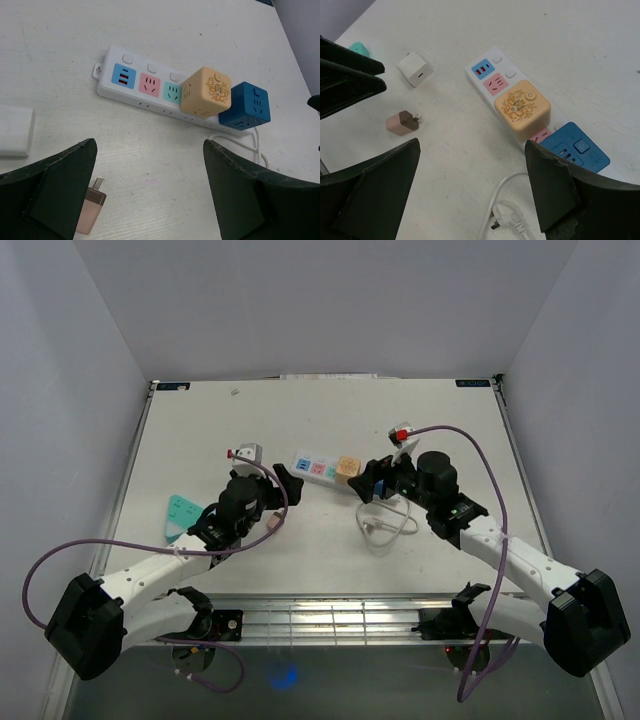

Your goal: Insert the plug

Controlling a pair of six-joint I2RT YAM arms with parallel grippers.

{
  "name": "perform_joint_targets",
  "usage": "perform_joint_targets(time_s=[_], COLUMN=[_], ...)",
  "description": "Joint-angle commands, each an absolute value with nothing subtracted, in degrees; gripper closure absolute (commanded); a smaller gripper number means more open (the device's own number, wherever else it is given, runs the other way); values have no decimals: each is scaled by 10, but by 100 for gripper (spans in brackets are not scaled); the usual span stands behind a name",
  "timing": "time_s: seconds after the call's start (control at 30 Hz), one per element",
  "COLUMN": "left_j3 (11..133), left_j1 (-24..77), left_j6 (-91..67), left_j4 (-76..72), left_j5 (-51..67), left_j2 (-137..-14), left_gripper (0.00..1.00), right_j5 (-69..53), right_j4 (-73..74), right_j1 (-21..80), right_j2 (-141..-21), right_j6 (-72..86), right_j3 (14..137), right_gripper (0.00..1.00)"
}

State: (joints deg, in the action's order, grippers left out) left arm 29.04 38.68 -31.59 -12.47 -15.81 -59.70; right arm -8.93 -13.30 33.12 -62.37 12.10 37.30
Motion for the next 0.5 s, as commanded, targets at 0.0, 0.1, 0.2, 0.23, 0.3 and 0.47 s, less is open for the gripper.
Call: perform_joint_targets(time_s=[0.0,0.1,0.2,0.23,0.3,0.47], left_j3=[321,337,357,361,365,353], left_j1=[382,382,382,382,383,383], left_j6=[-325,-309,-292,-284,-263,-256], left_j4=[-55,-19,26,32,46,72], left_j5=[-188,-196,-210,-207,-206,-178], left_j2=[-599,-611,-623,-629,-634,-639], left_gripper=[2,2,2,2,2,2], right_j5=[-57,-39,-28,-23,-19,-2], right_j4=[-194,-201,-207,-207,-207,-204], right_j1=[334,335,335,335,335,335], right_j2=[-599,-592,-591,-591,-591,-590], right_j6=[135,127,122,122,119,116], right_j3=[363,353,347,346,345,343], right_gripper=[10,10,10,10,10,10])
